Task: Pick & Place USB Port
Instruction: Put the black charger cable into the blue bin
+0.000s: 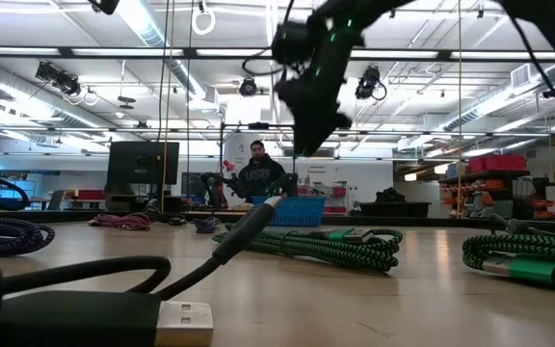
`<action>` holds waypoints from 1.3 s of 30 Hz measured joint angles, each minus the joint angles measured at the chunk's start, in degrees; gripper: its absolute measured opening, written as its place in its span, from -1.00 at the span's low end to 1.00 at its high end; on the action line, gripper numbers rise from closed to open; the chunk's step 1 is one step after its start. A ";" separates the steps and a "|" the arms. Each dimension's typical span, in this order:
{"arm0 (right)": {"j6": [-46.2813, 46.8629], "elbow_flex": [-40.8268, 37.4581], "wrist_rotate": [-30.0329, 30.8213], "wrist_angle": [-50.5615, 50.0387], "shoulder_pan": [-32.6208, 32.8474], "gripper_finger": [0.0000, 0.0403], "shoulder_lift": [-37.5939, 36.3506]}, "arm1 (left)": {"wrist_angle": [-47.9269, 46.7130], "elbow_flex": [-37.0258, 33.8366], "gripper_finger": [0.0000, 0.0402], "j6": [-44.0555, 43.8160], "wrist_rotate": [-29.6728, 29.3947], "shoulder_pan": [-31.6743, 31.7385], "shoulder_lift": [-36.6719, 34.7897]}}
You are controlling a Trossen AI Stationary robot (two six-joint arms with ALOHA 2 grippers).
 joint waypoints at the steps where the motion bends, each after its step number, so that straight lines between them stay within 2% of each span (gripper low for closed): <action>1: 1.92 0.08 -2.22 -2.05 1.09 -0.37 -0.80 | -0.17 0.00 -0.04 -0.37 0.01 0.00 0.00; 5: 10.65 0.07 -7.17 -9.78 6.45 -0.43 -3.23 | -0.35 0.00 -0.04 -0.43 -0.01 0.02 0.00; 12: 26.82 0.03 -7.31 -18.36 17.66 -0.49 -4.95 | -0.37 0.00 -0.04 -0.48 -0.01 0.02 0.00; 15: 37.24 0.03 -7.08 -19.26 22.88 -0.51 -5.27 | -0.36 0.00 -0.04 -0.56 -0.01 0.00 0.00; 20: 47.83 0.03 -8.79 -19.40 30.92 -0.55 -5.22 | -0.33 0.00 -0.04 -0.84 -0.01 0.02 0.00; 23: 54.41 0.03 -6.71 -19.94 35.42 -0.56 -5.22 | -0.33 0.00 -0.04 -1.99 -0.01 0.02 0.00; 27: 63.04 0.03 -0.13 -24.48 40.56 -0.56 -5.22 | -0.31 -0.01 -0.04 -1.99 -0.01 0.00 0.00; 35: 74.02 -0.08 1.25 -30.64 46.88 -0.46 -5.22 | -0.30 0.00 -0.04 -1.99 -0.01 0.00 0.00; 39: 77.28 -3.35 3.42 -31.07 48.25 -0.38 -5.22 | -0.29 -0.01 -0.04 -1.99 -0.01 0.00 0.00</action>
